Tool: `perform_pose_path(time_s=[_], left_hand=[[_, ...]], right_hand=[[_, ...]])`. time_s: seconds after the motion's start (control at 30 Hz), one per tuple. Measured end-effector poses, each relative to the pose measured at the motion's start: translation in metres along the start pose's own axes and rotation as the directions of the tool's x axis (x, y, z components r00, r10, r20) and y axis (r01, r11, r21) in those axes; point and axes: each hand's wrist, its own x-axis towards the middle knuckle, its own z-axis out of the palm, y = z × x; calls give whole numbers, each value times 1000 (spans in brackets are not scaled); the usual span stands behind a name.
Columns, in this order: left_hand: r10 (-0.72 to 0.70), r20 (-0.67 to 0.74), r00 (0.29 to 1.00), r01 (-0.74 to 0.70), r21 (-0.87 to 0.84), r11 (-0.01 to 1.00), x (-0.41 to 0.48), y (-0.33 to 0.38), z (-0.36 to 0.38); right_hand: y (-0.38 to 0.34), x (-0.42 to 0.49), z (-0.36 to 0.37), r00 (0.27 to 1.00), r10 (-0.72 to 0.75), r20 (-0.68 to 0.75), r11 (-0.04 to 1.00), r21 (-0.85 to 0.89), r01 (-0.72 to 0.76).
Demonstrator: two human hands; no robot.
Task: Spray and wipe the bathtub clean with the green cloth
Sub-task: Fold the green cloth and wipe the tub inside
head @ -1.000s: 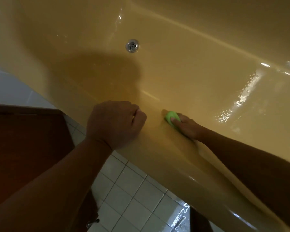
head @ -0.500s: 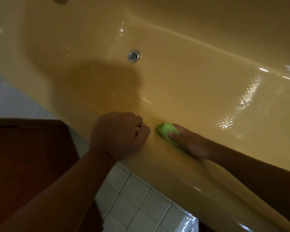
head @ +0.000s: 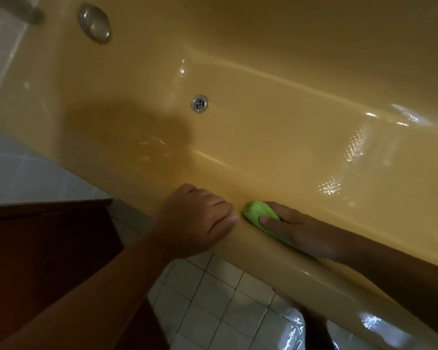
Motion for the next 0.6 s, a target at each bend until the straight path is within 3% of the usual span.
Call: perform_pose_path(time_s=[0.2,0.3,0.43,0.5,0.6], left_hand=[[46,56,997,-51,90,995,-3,-17,-3],[72,22,997,-74,79,994,-3,-24,4],[72,-36,997,-70,55,996,-4,-40,7],[72,-45,996,-70,39,997,-4,-48,5],[47,-49,998,-45,29,999,-4,-58,0]], right_hand=[[3,21,1,999,-2,-39,999,37,3],[54,85,-10,992,114,-43,992,-52,-117],[80,146,-13,927,346,-145,905,-209,-371],[49,147,0,960,260,-108,934,-226,-278],[-8,98,16,1000,3,-19,992,-128,-6]])
